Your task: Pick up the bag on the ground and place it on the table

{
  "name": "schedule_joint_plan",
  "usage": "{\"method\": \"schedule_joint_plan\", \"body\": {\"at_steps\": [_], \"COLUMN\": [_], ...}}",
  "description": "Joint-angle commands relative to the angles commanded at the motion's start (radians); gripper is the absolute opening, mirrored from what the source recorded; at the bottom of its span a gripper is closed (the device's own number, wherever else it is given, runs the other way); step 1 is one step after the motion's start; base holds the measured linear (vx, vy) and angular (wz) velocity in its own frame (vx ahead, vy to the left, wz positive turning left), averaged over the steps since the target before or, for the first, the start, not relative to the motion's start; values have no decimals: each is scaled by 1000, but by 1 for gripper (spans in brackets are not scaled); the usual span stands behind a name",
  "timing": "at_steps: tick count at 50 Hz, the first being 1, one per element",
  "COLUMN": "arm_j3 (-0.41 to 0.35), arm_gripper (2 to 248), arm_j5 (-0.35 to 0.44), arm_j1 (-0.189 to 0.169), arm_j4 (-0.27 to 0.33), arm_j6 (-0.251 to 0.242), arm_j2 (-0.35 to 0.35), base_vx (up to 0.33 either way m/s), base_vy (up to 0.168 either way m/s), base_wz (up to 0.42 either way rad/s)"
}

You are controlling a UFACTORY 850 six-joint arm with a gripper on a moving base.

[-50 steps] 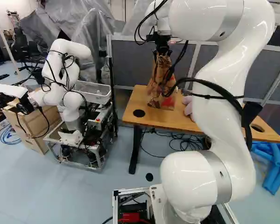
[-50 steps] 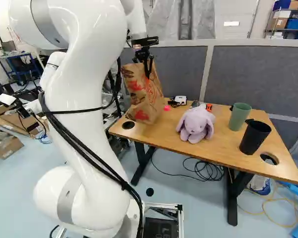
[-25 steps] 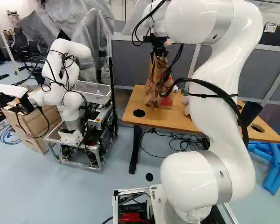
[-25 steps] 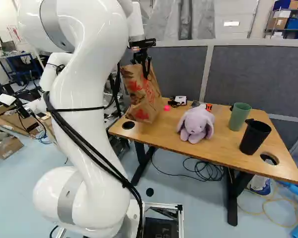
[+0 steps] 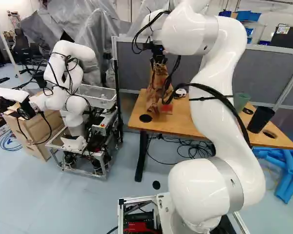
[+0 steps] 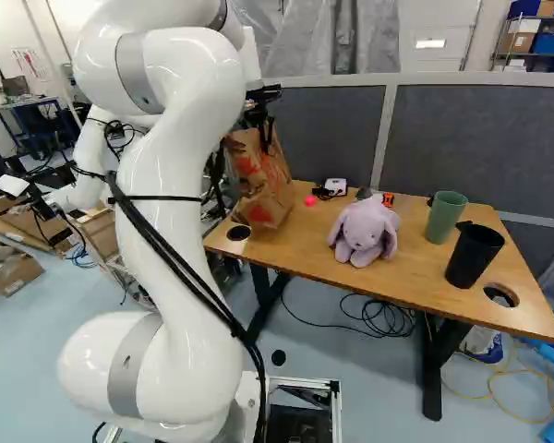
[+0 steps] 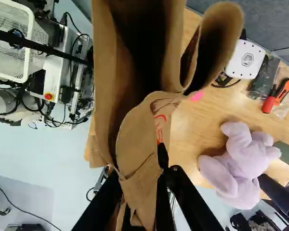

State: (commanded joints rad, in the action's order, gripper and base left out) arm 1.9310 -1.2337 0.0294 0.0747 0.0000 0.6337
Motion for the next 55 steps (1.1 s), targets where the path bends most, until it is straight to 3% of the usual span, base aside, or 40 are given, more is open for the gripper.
{"method": "schedule_joint_plan", "body": {"at_steps": [17,42,43,47,48,53,54,55], "arm_j3": [60,71,71,71,71,71,71,71], "arm_gripper": [25,29,58,58,94,94,128,128], "arm_j5": [0,0,0,0,0,0,0,0], "arm_j1": [4,4,4,4,4,4,4,4], "arm_j4": [0,0,0,0,0,0,0,0], "arm_j6": [0,0,0,0,0,0,0,0], "arm_j2": [75,86,86,86,86,86,86,86], "base_vx": [0,0,0,0,0,0,0,0], "base_vy": [0,0,0,0,0,0,0,0], "base_wz": [0,0,0,0,0,0,0,0]}}
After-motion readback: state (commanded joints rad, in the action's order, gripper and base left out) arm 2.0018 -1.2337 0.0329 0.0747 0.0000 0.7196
